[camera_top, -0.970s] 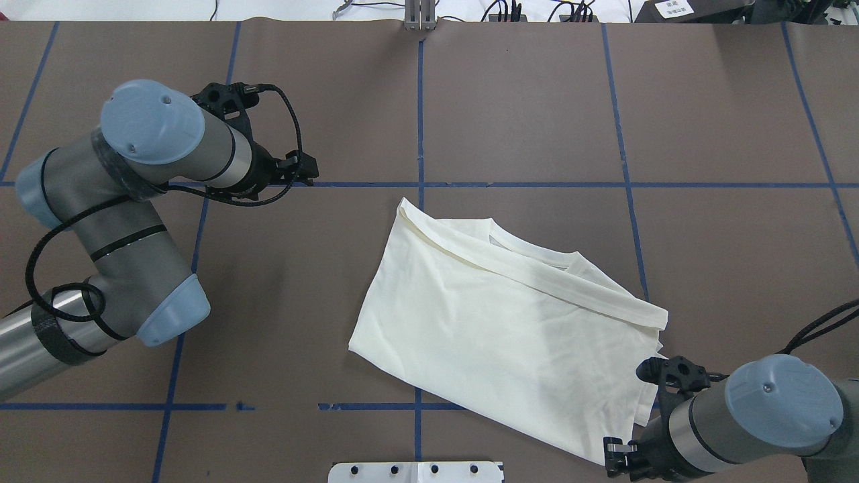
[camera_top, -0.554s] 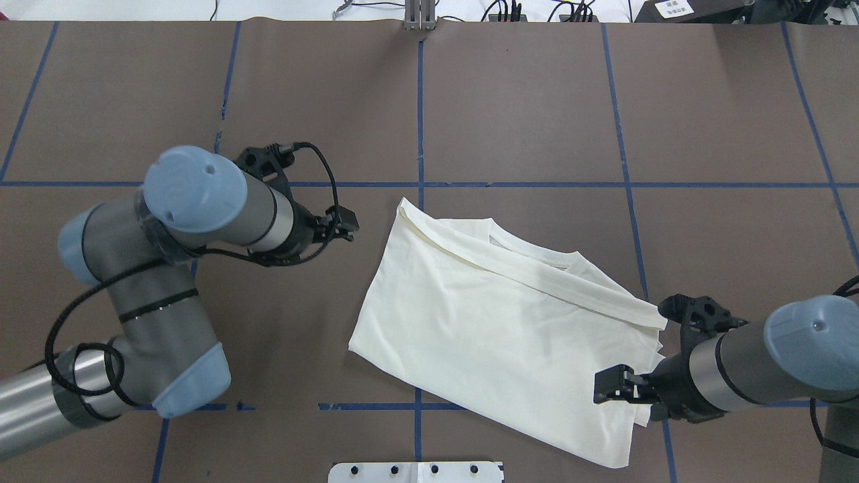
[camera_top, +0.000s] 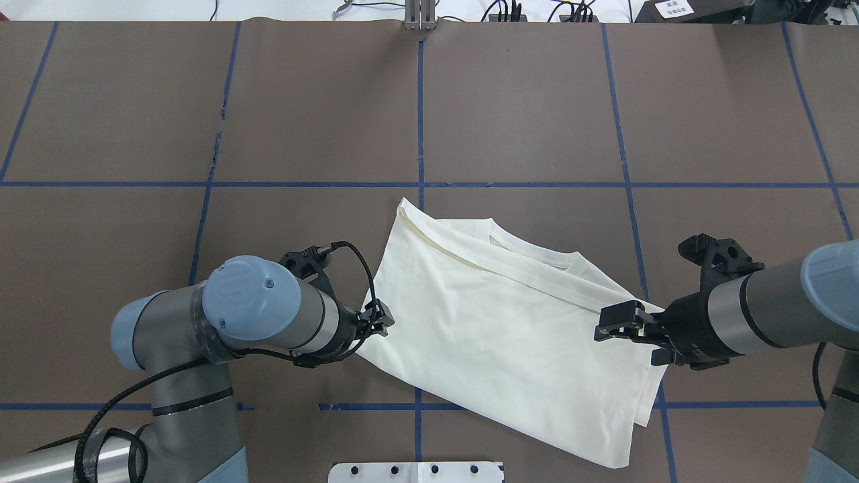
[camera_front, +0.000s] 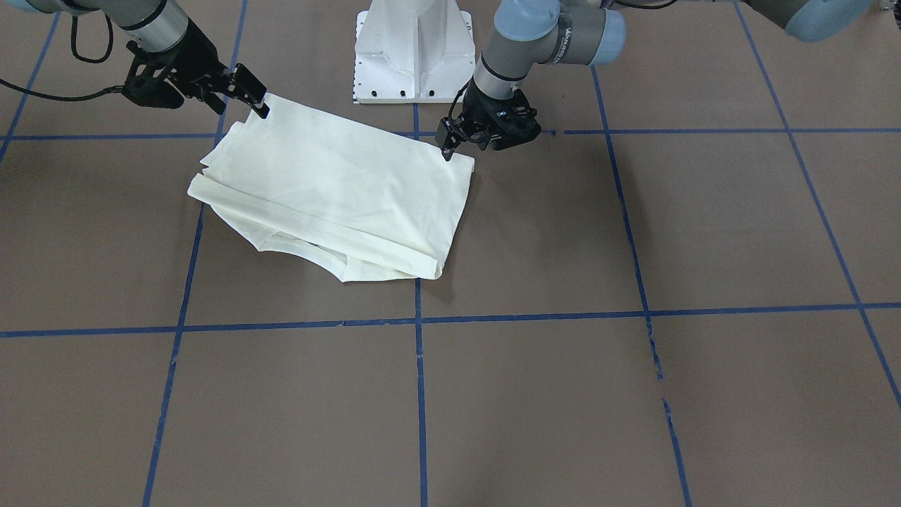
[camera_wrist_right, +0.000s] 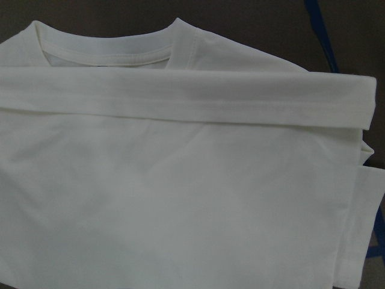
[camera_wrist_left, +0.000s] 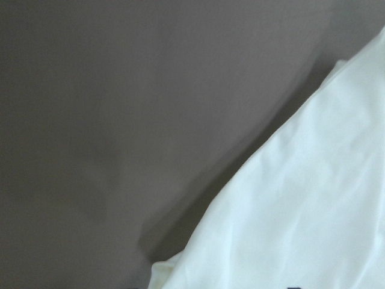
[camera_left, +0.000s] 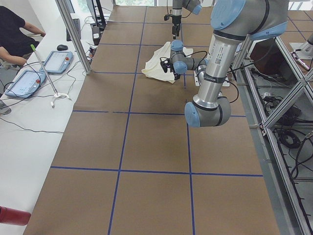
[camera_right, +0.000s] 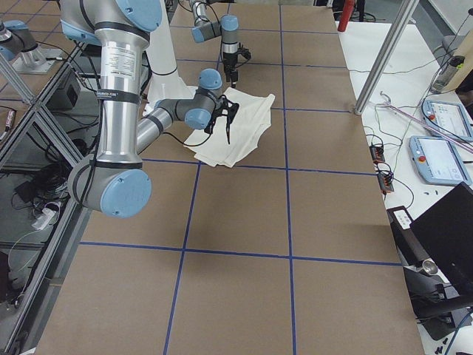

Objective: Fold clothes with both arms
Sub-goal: 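Grasp the shirt's near corner with the left gripper while the right gripper holds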

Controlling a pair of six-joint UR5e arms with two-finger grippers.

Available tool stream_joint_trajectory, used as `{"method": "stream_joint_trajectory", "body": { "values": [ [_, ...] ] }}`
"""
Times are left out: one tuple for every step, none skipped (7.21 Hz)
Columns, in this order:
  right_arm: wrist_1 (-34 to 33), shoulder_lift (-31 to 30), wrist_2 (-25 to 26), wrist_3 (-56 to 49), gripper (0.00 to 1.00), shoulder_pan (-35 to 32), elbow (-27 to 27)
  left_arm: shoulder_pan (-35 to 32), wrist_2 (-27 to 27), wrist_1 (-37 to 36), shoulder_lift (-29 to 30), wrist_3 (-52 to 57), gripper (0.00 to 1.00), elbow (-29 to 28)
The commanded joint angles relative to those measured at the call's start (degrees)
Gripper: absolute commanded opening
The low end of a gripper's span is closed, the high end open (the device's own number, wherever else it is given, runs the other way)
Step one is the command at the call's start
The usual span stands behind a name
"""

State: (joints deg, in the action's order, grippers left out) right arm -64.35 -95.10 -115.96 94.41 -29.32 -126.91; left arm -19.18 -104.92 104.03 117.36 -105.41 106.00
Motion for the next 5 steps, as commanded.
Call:
{"method": "stream_joint_trajectory", "body": {
  "values": [
    [0.01,0.44,-0.15,-0.02,1.00,-0.57,0.17,1.51,2.60,0.21,-0.02,-0.94,0.77,-1.31],
    [0.01,0.44,-0.15,-0.02,1.00,-0.57,0.17,1.86,2.61,0.29,-0.02,-1.90,0.74,-1.93],
    [-0.08,0.44,-0.15,0.07,1.00,-0.57,0.25,1.95,2.70,0.30,-0.02,-1.91,0.70,-2.11],
    [0.01,0.53,-0.15,0.07,1.00,-0.57,0.34,1.86,2.88,0.12,-0.02,-1.99,0.57,-2.02],
    [-0.08,0.44,-0.15,0.07,1.00,-0.57,0.34,1.86,3.66,0.12,-0.11,-1.91,0.35,-2.02]
  ]
}}
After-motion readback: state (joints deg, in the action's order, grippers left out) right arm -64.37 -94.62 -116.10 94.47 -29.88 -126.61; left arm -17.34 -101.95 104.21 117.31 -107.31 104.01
